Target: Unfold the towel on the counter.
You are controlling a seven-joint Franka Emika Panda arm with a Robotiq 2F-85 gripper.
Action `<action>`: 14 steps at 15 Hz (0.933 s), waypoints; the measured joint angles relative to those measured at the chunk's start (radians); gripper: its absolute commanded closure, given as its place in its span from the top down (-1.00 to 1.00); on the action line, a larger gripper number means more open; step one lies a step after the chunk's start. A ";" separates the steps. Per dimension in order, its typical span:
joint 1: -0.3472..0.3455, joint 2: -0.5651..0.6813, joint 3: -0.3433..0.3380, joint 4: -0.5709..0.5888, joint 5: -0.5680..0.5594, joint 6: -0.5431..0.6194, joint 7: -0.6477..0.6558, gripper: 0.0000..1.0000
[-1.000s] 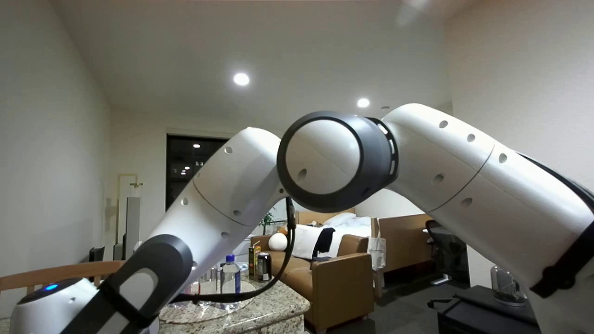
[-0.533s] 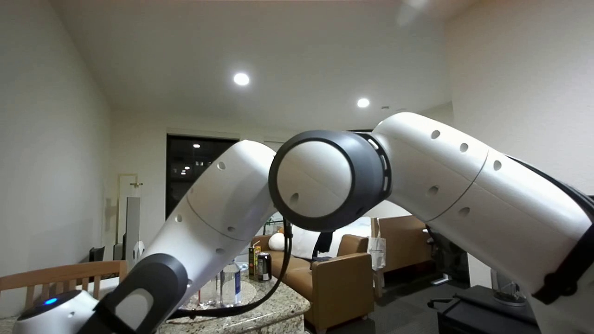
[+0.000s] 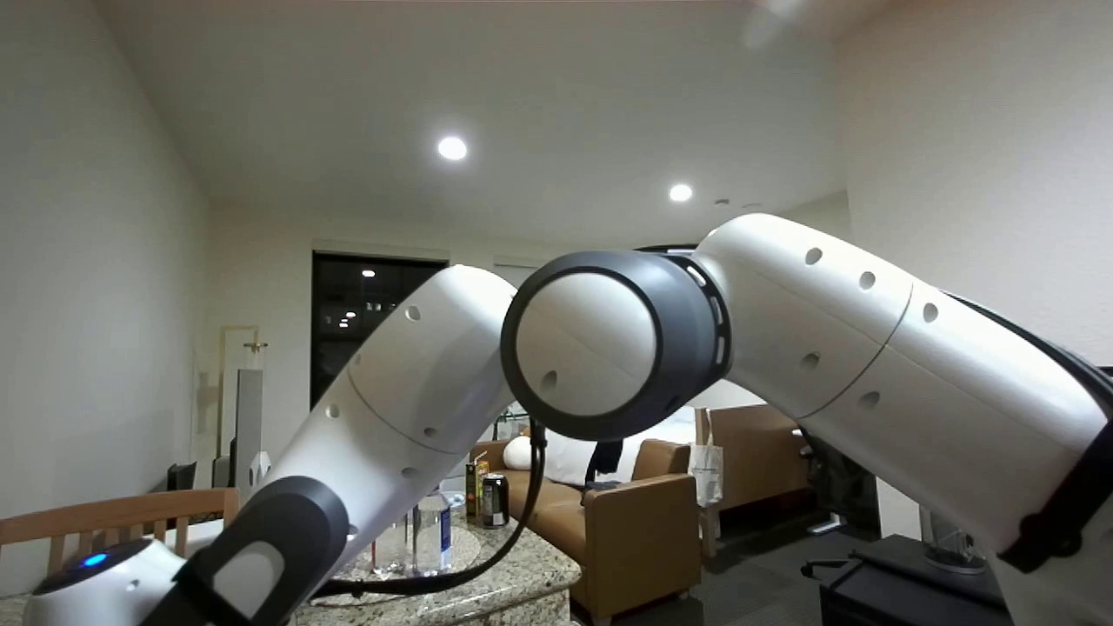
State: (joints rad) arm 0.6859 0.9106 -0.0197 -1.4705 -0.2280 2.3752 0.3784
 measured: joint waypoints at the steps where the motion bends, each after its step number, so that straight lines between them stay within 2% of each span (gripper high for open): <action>1: 0.000 -0.001 -0.001 0.001 0.000 0.000 0.000 -0.86; 9: -0.013 -0.009 0.003 0.000 0.001 -0.032 0.000 -0.82; 14: -0.059 -0.032 0.053 -0.002 0.025 -0.070 -0.015 -0.78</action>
State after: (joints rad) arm 0.6267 0.8790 0.0335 -1.4723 -0.2034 2.3054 0.3631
